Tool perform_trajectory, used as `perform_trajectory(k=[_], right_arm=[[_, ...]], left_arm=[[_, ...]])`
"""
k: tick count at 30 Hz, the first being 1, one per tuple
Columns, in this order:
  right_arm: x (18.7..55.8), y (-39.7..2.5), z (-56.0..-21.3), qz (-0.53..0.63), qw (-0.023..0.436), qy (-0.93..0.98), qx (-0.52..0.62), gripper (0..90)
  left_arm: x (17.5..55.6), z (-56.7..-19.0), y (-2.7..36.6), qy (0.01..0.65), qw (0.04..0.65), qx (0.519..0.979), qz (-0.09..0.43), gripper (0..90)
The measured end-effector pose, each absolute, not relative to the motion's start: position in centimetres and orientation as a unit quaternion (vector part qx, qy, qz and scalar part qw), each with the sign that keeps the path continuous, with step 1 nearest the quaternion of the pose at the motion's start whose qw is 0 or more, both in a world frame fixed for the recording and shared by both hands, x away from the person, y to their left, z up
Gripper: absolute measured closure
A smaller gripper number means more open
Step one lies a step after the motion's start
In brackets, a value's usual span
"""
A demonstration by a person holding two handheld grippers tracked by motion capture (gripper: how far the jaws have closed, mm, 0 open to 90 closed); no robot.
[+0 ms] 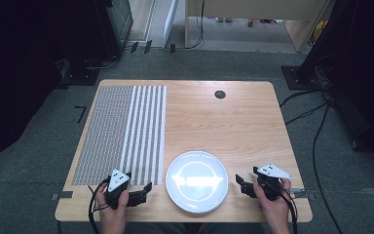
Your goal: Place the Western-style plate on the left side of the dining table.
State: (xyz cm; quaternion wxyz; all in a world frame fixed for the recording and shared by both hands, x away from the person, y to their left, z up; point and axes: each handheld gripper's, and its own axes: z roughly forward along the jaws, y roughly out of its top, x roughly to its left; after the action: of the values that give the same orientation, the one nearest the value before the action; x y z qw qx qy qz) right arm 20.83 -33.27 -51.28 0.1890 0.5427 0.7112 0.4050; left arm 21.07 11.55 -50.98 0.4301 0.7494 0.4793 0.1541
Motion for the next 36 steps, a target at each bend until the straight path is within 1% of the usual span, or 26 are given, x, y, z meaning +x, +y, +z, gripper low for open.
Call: perform_trajectory(k=[3,6,9,15,20,21,23,24,26,27,29,30,31,32,33,34,35,36], right_arm=[[20.8,-33.1,-51.3,0.41,0.184,0.712,0.539,21.3],[20.8,-32.9,-51.3,0.416,0.182,0.714,0.533,23.8],[20.7,-32.5,-51.1,0.423,0.186,0.715,0.524,31.3],[20.6,-32.2,-51.0,0.435,0.175,0.716,0.517,31.6],[20.5,-31.6,-50.9,0.445,0.164,0.719,0.508,30.2],[20.5,-31.5,-50.9,0.447,0.162,0.72,0.506,28.7],[20.5,-30.9,-50.9,0.447,0.155,0.727,0.498,21.1],[20.5,-30.9,-50.9,0.447,0.155,0.727,0.498,21.1],[20.5,-30.1,-50.9,0.45,0.146,0.735,0.485,17.2],[20.5,-30.1,-50.9,0.45,0.146,0.735,0.485,17.2],[20.2,-29.3,-50.9,0.444,0.172,0.745,0.467,24.5],[20.1,-29.0,-50.9,0.44,0.183,0.746,0.465,27.8],[20.1,-29.0,-50.9,0.44,0.183,0.746,0.465,27.8],[20.1,-28.8,-50.9,0.438,0.187,0.747,0.464,29.9],[20.0,-28.6,-50.9,0.437,0.196,0.747,0.462,38.5],[20.0,-28.6,-50.9,0.437,0.196,0.747,0.462,38.5],[20.0,-28.7,-50.9,0.441,0.195,0.742,0.465,48.5],[20.0,-28.8,-50.9,0.447,0.19,0.74,0.465,54.3]], left_arm=[[21.1,-51.0,11.4,0.477,0.431,0.751,0.152,10.8],[21.1,-51.0,11.2,0.474,0.433,0.752,0.148,10.8],[21.0,-51.1,11.0,0.472,0.433,0.754,0.146,10.8],[20.9,-51.1,10.5,0.466,0.437,0.756,0.144,10.7],[20.9,-51.0,10.2,0.463,0.446,0.754,0.136,10.8],[20.8,-51.0,10.1,0.46,0.447,0.756,0.134,10.8],[20.7,-51.0,9.8,0.453,0.451,0.757,0.135,10.8],[20.7,-51.0,9.8,0.453,0.451,0.757,0.135,10.8],[20.7,-50.9,9.5,0.452,0.452,0.757,0.133,10.8],[20.7,-50.9,9.5,0.452,0.452,0.757,0.133,10.8],[20.7,-50.9,9.3,0.449,0.453,0.759,0.133,11.0],[20.6,-50.9,9.2,0.448,0.453,0.759,0.134,12.6],[20.6,-50.9,9.0,0.447,0.451,0.76,0.137,12.6],[20.6,-50.9,8.9,0.445,0.451,0.762,0.136,14.0],[20.6,-50.9,8.8,0.442,0.452,0.763,0.134,14.1],[20.6,-50.9,8.7,0.442,0.451,0.764,0.132,14.1],[20.6,-51.0,8.6,0.44,0.45,0.766,0.129,14.5],[20.6,-51.0,8.5,0.44,0.451,0.767,0.127,15.2]])
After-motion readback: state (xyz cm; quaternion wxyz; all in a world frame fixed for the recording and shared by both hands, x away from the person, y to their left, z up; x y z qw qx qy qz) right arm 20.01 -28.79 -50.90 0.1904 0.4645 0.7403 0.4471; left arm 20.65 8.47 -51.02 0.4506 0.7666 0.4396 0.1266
